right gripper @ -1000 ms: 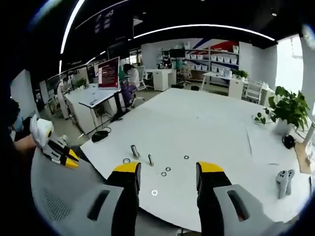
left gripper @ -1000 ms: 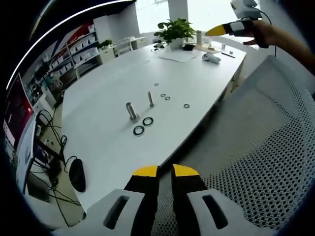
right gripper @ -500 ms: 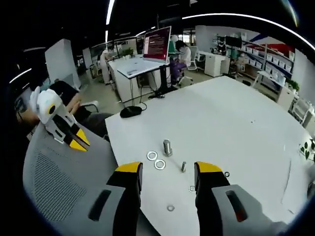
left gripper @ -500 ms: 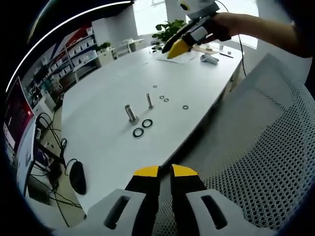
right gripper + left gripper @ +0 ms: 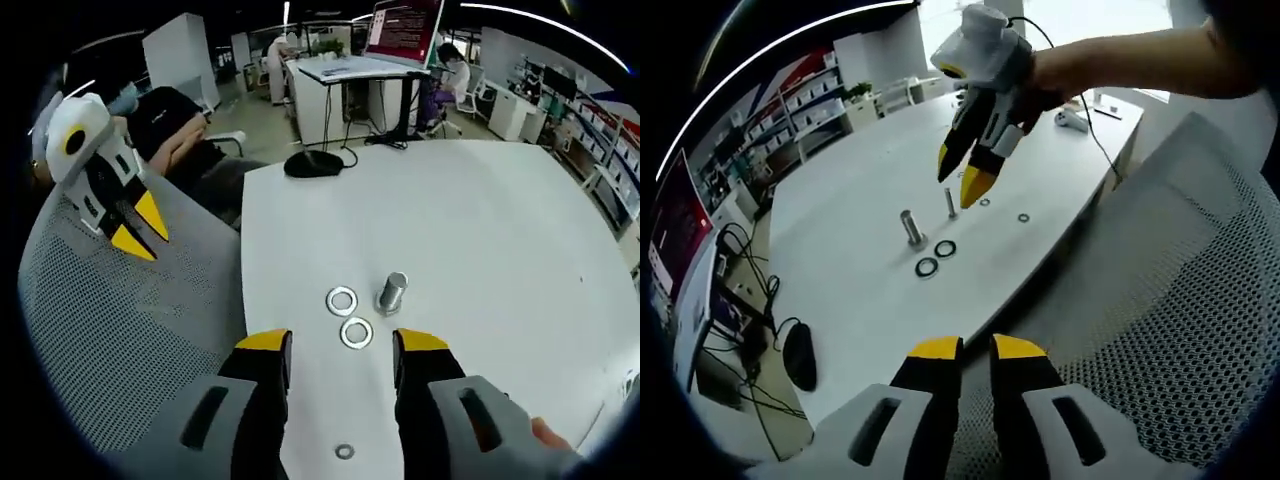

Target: Place the washer onto the threaded stud by aligning its center hole with the stud, sliding it down to the base, and recovering from edge contact or off-axis alignment until the washer reaches the visible bottom stop.

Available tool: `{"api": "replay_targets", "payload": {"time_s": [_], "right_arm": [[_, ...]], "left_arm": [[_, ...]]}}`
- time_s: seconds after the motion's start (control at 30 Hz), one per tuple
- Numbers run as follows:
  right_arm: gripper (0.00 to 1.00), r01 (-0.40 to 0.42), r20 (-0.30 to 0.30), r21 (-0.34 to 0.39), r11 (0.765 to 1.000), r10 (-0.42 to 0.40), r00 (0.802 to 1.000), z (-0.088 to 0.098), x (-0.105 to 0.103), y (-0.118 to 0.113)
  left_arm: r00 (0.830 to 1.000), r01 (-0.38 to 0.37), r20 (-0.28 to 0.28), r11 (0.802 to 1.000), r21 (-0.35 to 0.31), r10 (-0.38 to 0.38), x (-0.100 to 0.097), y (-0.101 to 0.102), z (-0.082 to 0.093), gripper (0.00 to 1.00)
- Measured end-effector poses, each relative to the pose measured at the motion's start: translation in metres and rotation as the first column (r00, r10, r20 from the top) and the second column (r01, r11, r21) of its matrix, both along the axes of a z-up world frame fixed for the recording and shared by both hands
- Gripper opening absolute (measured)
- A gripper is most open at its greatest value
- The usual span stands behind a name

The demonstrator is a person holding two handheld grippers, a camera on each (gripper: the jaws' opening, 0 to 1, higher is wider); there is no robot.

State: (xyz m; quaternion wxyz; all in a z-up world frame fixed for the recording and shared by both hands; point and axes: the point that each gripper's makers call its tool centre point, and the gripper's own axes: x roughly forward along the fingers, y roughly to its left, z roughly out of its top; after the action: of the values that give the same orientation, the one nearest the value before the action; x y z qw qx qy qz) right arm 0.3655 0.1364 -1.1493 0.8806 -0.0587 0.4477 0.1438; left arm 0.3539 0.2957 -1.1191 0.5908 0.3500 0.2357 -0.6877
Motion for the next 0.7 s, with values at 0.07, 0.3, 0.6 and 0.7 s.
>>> {"api": "replay_targets", "payload": {"time_s": [0.07, 0.3, 0.6, 0.7], "right_arm": [[0.4, -0.037, -0.002, -0.038, 0.999, 0.037, 0.999, -0.006, 0.003, 0.001], [0.4, -0.1, -0.078, -0.085, 0.991, 0.093, 0.993, -0.031, 0.008, 0.001], [0.44, -0.11, -0.113, -0.228, 0.968, 0.086, 0.99, -0.064, 0.015, -0.009], [0.44, -0.112, -0.118, -0.267, 0.957, 0.083, 0.99, -0.071, 0.015, -0.01]], "left_arm": [[1.0, -0.001, 0.0, 1.0, 0.0, 0.001, 0.0, 0.0, 0.0, 0.08], [1.0, -0.002, 0.001, 1.0, -0.001, 0.002, 0.0, 0.0, 0.0, 0.08], [1.0, -0.004, 0.001, 1.0, -0.001, 0.004, 0.0, 0.0, 0.0, 0.09], [1.0, -0.005, 0.0, 1.0, -0.001, 0.005, 0.001, 0.0, -0.001, 0.09]]}}
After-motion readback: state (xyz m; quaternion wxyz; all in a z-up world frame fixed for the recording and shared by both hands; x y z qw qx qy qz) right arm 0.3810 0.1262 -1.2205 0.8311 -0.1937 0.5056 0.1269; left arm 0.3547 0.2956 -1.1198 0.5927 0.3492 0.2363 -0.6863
